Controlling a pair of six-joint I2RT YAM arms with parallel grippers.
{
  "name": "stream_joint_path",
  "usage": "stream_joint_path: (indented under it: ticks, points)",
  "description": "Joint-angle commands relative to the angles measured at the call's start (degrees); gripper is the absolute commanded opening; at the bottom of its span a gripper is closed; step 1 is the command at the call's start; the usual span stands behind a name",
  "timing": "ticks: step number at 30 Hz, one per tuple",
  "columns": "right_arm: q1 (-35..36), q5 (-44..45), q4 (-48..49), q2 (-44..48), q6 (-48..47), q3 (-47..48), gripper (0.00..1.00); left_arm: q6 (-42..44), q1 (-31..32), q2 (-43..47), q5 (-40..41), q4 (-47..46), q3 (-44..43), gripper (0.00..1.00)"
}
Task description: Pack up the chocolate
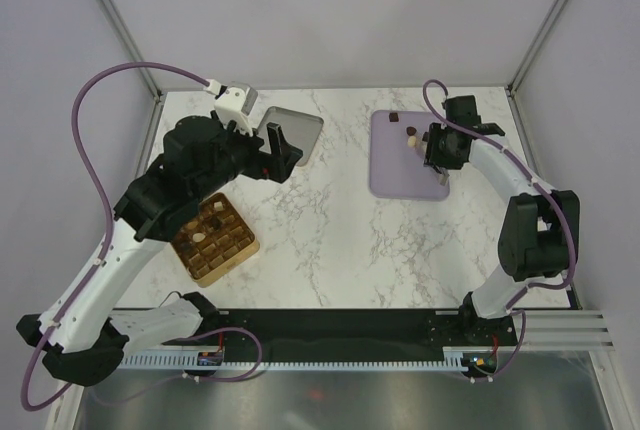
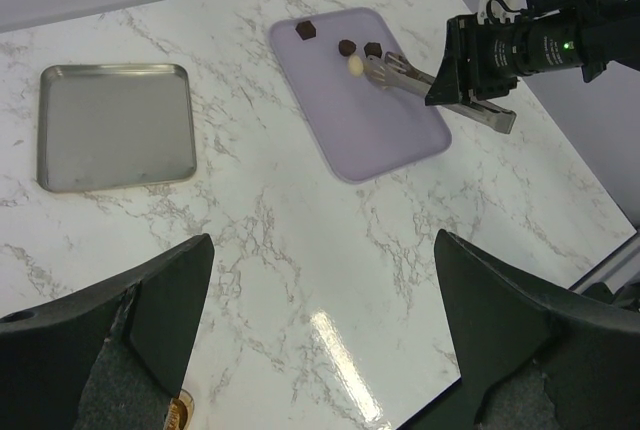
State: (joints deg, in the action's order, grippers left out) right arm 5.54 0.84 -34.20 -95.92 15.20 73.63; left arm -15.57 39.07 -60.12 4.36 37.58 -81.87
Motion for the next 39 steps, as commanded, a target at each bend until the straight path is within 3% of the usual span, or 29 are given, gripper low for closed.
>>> stream_joint_path:
  ticks: [1,13,23,32,39]
  points:
    - [0.6,-0.7,-1.3,3.1,0.2,-0.5,0.5,-0.1,-0.2,1.3,-0.6,-0.6,0.7,1.0]
    - [1.8,2.7,-2.4,2.2,-0.6,-1.0,0.48,-0.9,-0.2,3.3,-0.8,-0.5,1.3,1.0]
    - [5.5,2.9,-3.3,4.2,0.4,-0.2,0.34,-0.8,-0.3,5.2,0.7,-0.2,1.1,1.0]
    - [18.5,2.3,-3.2,6.1,4.7,3.3,0.28,-1.6,-0.2,6.7,1.7,0.5,-0.5,1.0]
    - [31.7,-2.4,3.7,3.9,9.5,7.4,0.28,-2.7,-0.2,9.1,2.8,0.6,-3.3,1.0]
